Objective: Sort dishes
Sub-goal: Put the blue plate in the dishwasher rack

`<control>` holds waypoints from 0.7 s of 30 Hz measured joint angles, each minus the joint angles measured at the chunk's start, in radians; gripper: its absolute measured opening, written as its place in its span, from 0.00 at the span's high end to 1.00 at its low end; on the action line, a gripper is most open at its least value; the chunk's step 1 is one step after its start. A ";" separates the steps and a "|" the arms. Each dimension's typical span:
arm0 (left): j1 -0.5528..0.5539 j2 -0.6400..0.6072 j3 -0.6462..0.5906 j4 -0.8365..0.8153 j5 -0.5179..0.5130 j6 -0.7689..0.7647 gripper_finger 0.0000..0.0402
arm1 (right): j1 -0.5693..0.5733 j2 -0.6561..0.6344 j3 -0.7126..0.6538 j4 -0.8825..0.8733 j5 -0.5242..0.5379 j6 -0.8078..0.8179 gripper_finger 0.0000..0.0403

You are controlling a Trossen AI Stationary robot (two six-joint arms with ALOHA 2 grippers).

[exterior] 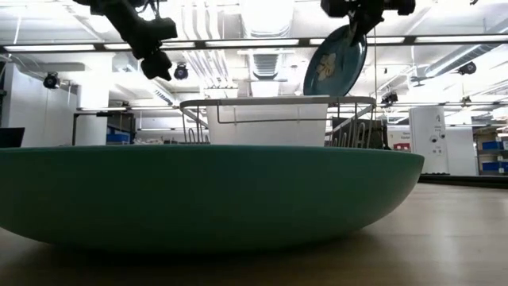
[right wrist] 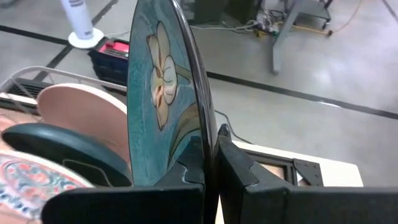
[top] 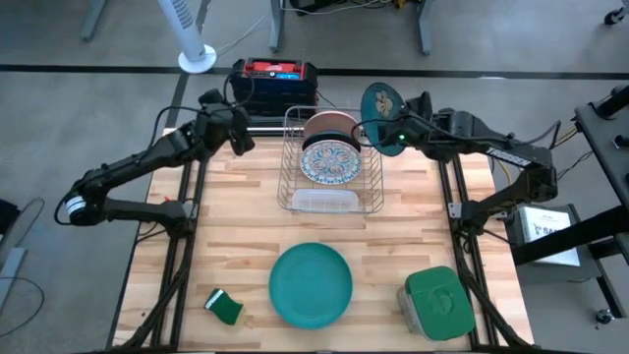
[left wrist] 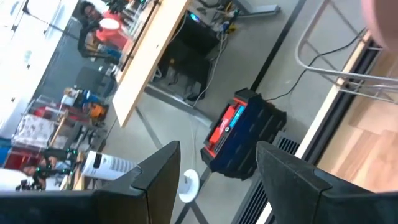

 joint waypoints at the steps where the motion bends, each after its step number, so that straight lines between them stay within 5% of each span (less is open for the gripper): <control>1: 0.006 0.000 0.000 0.000 0.000 -0.004 0.50 | 0.000 0.014 0.000 -0.004 0.003 0.010 0.99; 21: 0.031 0.054 -0.001 0.000 0.049 -0.028 0.50 | -0.011 0.219 -0.002 -0.070 -0.005 0.178 0.99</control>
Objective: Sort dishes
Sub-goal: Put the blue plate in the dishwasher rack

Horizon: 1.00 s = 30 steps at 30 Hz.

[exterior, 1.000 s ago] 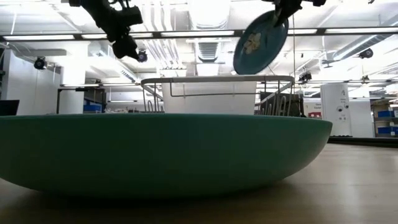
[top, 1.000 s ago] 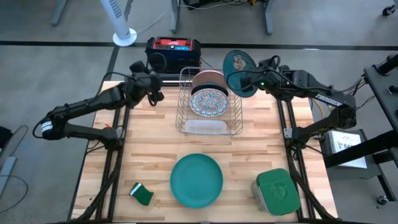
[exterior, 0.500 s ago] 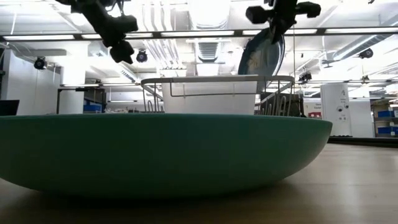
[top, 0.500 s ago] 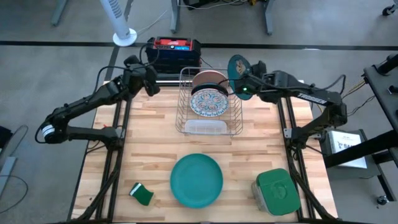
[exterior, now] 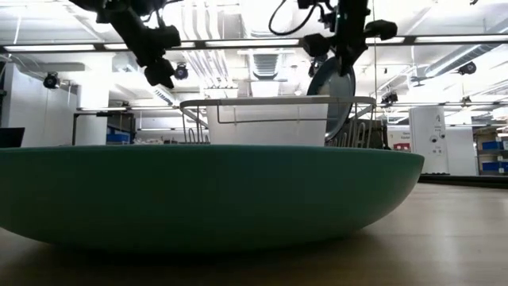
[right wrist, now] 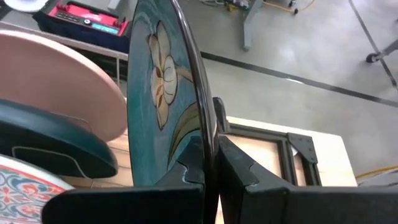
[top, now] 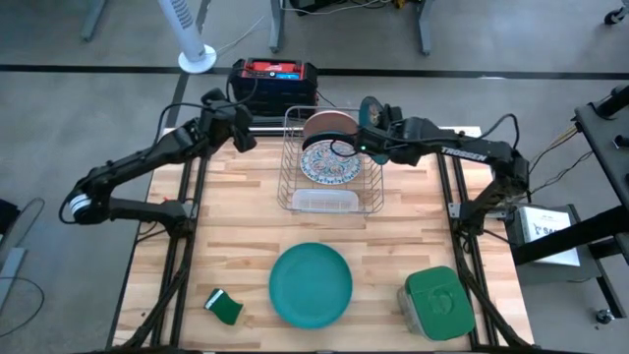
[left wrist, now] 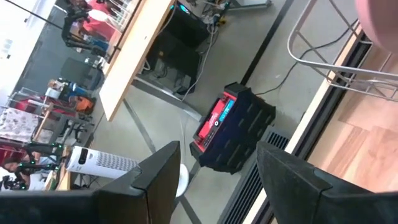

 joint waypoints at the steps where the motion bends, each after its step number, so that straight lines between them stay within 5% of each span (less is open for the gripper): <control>1: 0.000 0.006 0.000 0.000 0.000 0.000 0.50 | -0.002 0.009 0.000 0.002 -0.007 0.001 0.99; 30: 0.009 0.138 -0.001 -0.004 0.051 0.005 0.50 | -0.003 0.074 -0.002 -0.002 -0.155 0.063 0.99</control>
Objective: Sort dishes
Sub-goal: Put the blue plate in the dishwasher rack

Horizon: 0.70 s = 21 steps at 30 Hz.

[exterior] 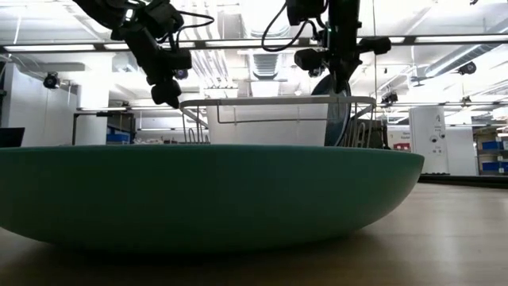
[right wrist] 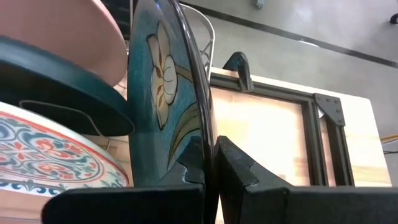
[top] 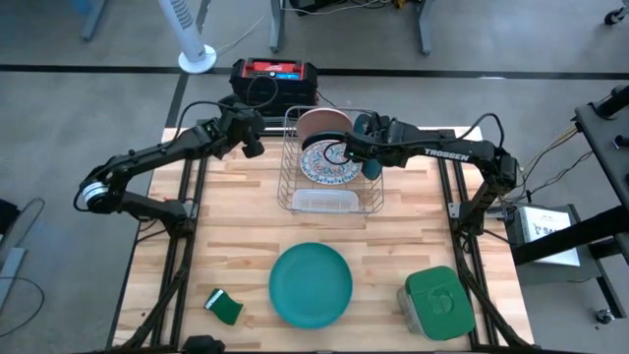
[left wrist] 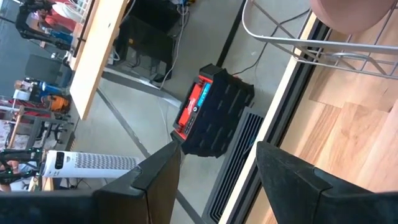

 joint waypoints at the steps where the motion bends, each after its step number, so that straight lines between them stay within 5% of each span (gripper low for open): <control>1: 0.000 0.000 0.000 0.000 0.000 0.000 0.50 | -0.001 0.000 0.000 0.000 -0.002 0.000 0.99; 21: 0.000 0.000 0.000 -0.033 0.049 -0.015 0.50 | -0.005 0.000 -0.018 0.000 -0.036 0.031 0.97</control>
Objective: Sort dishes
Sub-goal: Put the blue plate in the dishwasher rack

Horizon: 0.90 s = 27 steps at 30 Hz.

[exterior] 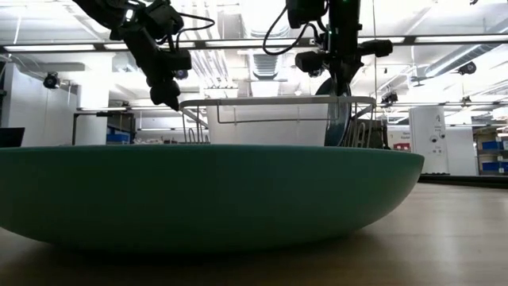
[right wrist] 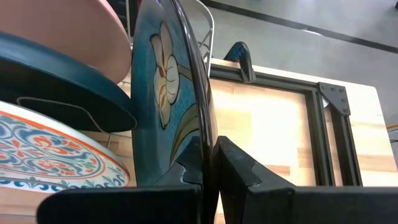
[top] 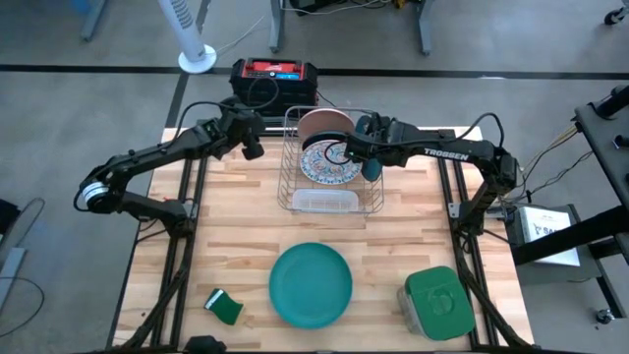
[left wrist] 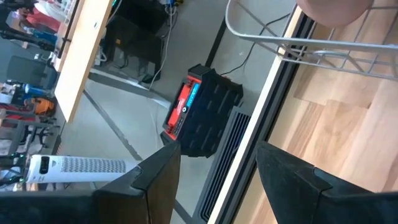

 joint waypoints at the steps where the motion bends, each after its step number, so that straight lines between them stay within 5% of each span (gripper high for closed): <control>1: 0.000 0.000 0.000 -0.005 0.001 0.000 0.50 | 0.000 0.000 -0.002 0.000 -0.006 0.001 0.97; 18: 0.000 0.000 0.000 -0.011 0.002 -0.015 0.50 | 0.000 0.000 -0.003 0.002 -0.056 -0.003 0.96; 27: 0.000 0.000 0.000 -0.013 0.002 -0.020 0.50 | 0.000 0.000 -0.003 0.000 -0.043 -0.003 0.84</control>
